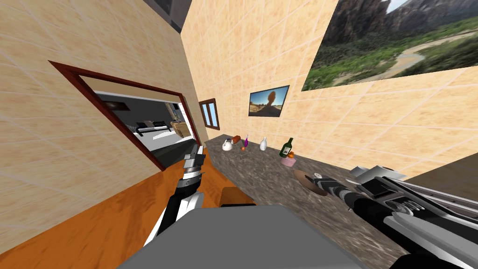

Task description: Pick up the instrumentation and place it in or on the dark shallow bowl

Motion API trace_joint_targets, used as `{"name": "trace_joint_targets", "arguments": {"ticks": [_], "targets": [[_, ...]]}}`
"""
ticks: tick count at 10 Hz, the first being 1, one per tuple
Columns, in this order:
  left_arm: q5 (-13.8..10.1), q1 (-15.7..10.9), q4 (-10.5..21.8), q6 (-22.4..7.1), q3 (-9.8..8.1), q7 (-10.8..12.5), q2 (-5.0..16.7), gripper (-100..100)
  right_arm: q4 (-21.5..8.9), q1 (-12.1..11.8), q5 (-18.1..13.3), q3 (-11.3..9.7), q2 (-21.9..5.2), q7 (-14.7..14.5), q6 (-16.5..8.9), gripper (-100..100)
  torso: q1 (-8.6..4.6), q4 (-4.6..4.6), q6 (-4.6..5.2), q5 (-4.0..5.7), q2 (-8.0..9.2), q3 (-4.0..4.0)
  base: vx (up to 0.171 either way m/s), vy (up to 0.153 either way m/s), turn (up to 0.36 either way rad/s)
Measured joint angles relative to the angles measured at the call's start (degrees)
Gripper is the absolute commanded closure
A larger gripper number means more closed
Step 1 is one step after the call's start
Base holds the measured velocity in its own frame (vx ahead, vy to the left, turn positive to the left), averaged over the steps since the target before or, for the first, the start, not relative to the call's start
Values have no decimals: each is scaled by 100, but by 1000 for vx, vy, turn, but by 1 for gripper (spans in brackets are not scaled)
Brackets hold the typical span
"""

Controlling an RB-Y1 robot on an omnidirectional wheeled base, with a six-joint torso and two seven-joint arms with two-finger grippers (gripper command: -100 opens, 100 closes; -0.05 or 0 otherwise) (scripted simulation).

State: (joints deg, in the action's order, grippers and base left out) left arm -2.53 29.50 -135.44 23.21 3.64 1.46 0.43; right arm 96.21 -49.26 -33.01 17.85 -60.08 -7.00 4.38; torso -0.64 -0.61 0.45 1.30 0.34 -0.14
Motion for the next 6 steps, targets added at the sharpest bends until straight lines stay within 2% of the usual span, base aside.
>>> {"name": "trace_joint_targets", "arguments": {"ticks": [1,3,5,6], "targets": [[0,-1,0,0,0,0,0,0,-168,178,-146,-149,-80,137,62,-100,0,3,-1,1,25,12,-147,9,26],[0,-1,0,0,0,0,0,0,-590,567,-436,-476,-92,449,172,-100,-1,5,6,6,33,18,-46,11,-12],[0,0,0,0,0,0,0,0,-658,914,-488,-658,-102,574,105,-100,-2,-3,3,5,-2,-2,13,1,4],[0,0,0,0,0,0,0,0,-703,1067,-504,-674,-75,565,111,-100,-3,-4,4,5,-7,-5,-111,6,36]]}}
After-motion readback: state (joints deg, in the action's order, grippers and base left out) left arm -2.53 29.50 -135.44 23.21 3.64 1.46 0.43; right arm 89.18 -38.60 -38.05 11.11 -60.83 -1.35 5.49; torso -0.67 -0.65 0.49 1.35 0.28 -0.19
